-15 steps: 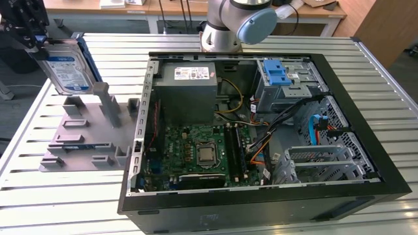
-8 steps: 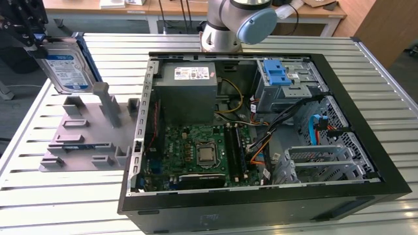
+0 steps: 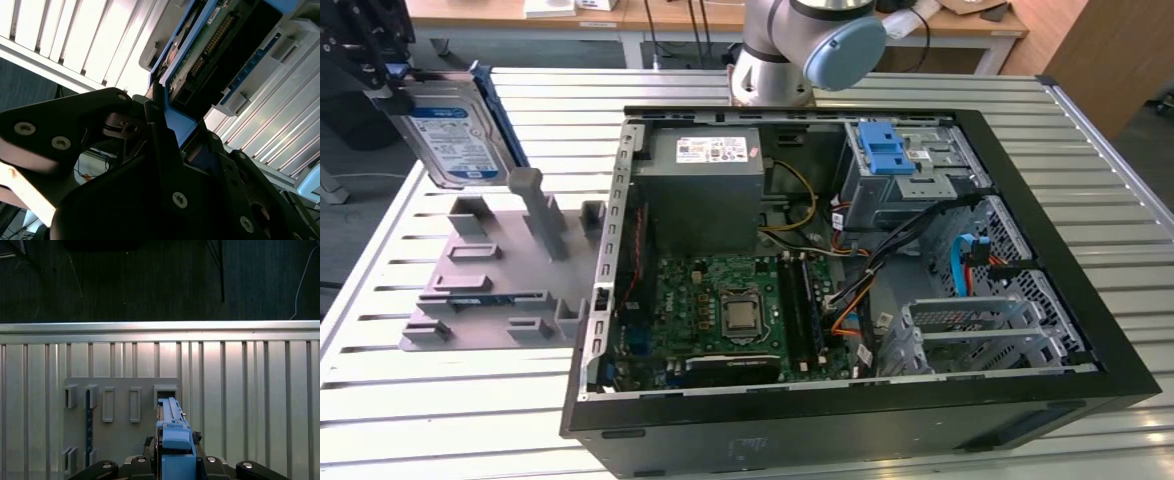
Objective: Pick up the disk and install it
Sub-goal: 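Pick up the disk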
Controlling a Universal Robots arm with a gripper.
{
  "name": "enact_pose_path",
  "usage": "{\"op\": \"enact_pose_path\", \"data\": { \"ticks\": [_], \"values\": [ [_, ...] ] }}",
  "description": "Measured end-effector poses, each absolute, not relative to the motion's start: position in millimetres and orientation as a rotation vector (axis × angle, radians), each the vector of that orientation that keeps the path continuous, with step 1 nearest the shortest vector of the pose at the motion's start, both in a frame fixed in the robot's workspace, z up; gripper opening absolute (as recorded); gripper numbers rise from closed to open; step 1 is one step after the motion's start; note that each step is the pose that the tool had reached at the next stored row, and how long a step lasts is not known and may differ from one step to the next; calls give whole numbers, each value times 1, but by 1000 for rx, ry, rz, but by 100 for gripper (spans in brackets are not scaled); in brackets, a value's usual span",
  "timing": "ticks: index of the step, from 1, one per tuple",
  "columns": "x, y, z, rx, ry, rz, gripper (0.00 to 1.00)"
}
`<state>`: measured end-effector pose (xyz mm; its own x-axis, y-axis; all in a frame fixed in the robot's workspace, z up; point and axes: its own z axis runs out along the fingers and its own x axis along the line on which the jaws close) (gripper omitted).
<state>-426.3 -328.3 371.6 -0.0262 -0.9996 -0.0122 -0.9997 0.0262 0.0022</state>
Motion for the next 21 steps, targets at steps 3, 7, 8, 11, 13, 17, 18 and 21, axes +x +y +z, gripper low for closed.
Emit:
{"op": "enact_pose_path", "data": {
  "ticks": [3, 7, 8, 11, 13, 17, 18, 21],
  "values": [
    [-426, -328, 374, -2187, 2245, 16, 36],
    [-426, -328, 377, -2187, 2245, 15, 36],
    [-426, -328, 378, -2187, 2245, 15, 36],
    [-426, -328, 380, -2187, 2245, 15, 36],
    [-426, -328, 382, -2187, 2245, 15, 36],
    [-426, -328, 385, -2187, 2245, 15, 36],
    [-426, -328, 386, -2187, 2245, 15, 36],
    [-426, -328, 389, -2187, 2245, 15, 36]
  ]
}}
